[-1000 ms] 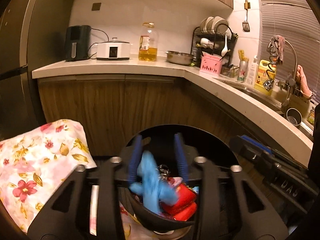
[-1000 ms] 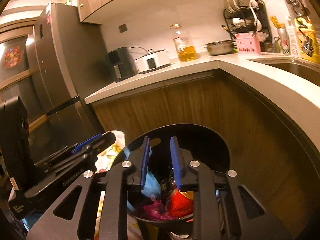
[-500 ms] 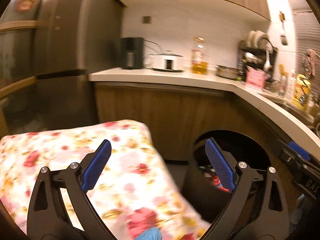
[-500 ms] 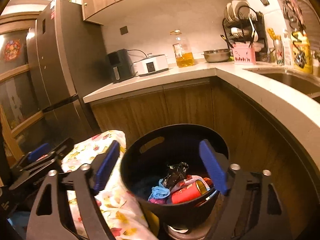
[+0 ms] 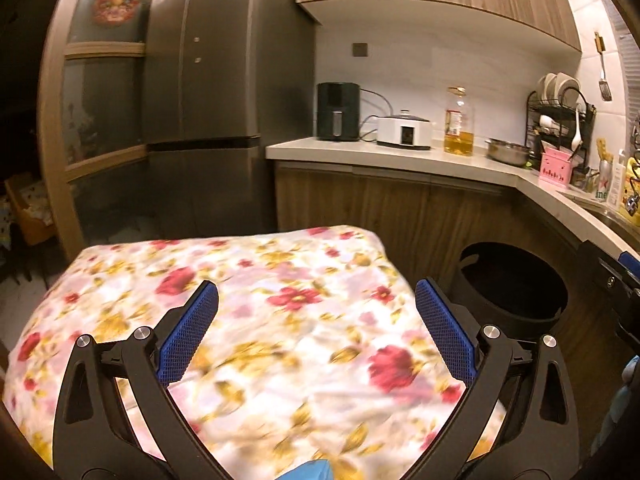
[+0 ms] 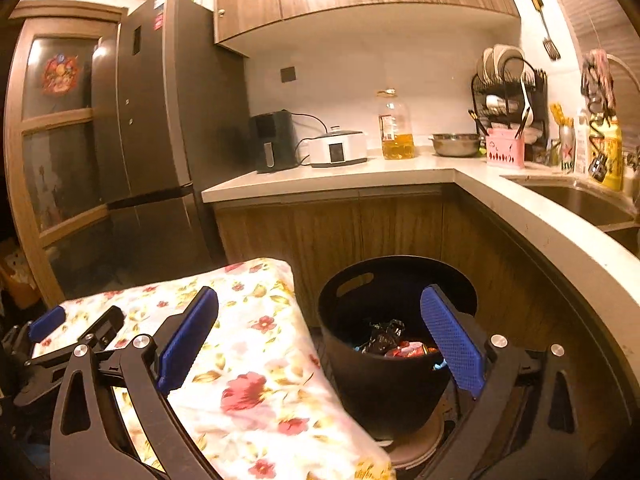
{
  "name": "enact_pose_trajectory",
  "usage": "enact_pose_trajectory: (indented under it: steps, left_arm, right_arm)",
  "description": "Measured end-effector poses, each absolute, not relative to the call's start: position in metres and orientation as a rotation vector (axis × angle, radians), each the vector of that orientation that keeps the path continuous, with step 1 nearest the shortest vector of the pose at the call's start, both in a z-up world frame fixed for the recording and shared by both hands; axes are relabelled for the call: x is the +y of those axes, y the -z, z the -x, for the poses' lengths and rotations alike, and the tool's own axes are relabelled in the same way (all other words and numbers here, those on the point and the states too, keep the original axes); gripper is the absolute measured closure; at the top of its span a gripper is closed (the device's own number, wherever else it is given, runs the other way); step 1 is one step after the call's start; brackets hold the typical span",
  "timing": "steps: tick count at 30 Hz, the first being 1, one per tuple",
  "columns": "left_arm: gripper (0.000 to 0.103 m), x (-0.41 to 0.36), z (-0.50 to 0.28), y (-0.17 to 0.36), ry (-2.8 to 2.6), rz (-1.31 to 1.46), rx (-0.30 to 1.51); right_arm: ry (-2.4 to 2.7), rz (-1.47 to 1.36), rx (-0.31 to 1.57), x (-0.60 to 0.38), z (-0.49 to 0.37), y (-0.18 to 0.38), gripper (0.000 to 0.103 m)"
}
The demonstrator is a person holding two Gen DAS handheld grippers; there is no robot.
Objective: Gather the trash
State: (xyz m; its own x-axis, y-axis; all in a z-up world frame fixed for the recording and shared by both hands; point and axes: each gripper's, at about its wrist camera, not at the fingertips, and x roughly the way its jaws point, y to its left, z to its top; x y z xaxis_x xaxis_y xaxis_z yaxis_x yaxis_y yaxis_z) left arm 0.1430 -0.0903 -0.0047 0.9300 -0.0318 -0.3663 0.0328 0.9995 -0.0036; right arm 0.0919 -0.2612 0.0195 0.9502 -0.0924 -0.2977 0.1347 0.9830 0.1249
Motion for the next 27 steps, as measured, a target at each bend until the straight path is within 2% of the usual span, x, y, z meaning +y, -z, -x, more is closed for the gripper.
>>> enact_pose_trajectory:
  steps: [15,27]
  left_arm:
    - [0.006,-0.028,-0.058,0.007,-0.017,0.020,0.367]
    - [0.006,-0.015,-0.028,0.007,-0.005,0.031,0.360]
  right_arm:
    - [0.129,-0.100,0.320,-0.197,-0.027,-0.012,0.006]
    - [0.138,-0.091,0.309,-0.178,0.006,-0.013,0.006]
